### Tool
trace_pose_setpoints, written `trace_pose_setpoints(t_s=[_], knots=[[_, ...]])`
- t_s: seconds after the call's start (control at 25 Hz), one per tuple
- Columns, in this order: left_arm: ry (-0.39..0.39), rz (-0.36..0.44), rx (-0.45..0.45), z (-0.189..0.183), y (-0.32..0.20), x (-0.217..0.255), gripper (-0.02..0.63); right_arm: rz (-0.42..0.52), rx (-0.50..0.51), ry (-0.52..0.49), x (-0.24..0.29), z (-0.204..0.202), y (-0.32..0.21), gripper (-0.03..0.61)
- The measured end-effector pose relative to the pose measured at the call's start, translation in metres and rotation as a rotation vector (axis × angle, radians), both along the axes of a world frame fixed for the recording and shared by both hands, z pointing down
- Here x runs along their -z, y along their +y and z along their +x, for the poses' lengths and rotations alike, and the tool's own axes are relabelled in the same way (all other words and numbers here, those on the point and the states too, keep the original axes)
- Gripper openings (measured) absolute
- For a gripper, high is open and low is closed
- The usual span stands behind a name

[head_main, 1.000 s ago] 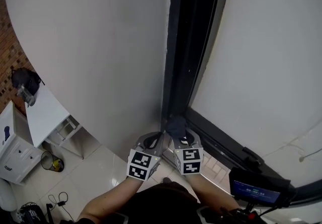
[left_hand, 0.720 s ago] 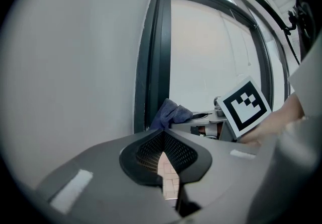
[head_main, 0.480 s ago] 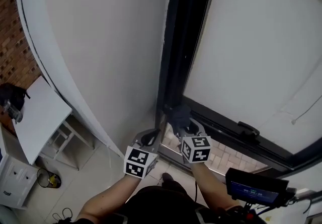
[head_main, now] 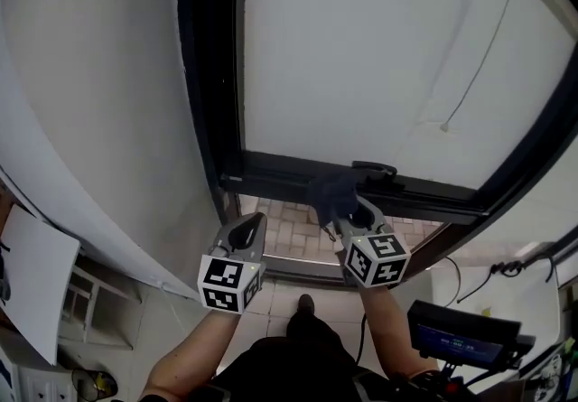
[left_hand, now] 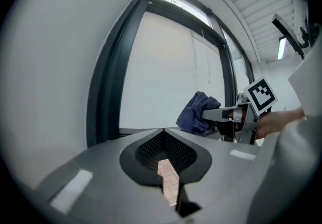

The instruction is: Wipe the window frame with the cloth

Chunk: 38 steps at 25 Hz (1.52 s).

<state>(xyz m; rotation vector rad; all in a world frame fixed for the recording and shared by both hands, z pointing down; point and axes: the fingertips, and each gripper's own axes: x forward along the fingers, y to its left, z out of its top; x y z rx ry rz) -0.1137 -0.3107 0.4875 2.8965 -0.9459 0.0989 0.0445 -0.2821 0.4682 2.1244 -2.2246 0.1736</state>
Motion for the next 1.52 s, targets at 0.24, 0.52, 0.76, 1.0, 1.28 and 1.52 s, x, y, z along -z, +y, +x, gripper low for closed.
trace_pose_setpoints(t_s=[0.24,0.52,0.76,1.0,1.28,1.52], knots=[[0.007,0.041,-0.099,0.038,0.034,0.021,-0.006,0.053,-0.159,-0.009,0.030,0.068,0.079,0.120],[0.019,0.016,-0.097,0.067,0.050,0.030,-0.006,0.066,-0.238,0.003,0.037,0.128,0.137,0.120],[0.021,0.023,-0.086,0.101,0.069,0.038,-0.006,0.077,-0.245,-0.001,0.040,0.171,0.180,0.120],[0.010,0.018,-0.080,0.126,0.090,0.036,-0.006,0.043,-0.242,-0.011,0.029,0.197,0.205,0.117],[-0.009,-0.012,-0.068,0.136,0.103,0.026,-0.006,0.053,-0.218,-0.035,0.022,0.203,0.211,0.117],[-0.013,-0.014,-0.063,0.137,0.111,0.024,-0.006,0.060,-0.193,-0.043,0.021,0.198,0.208,0.117]])
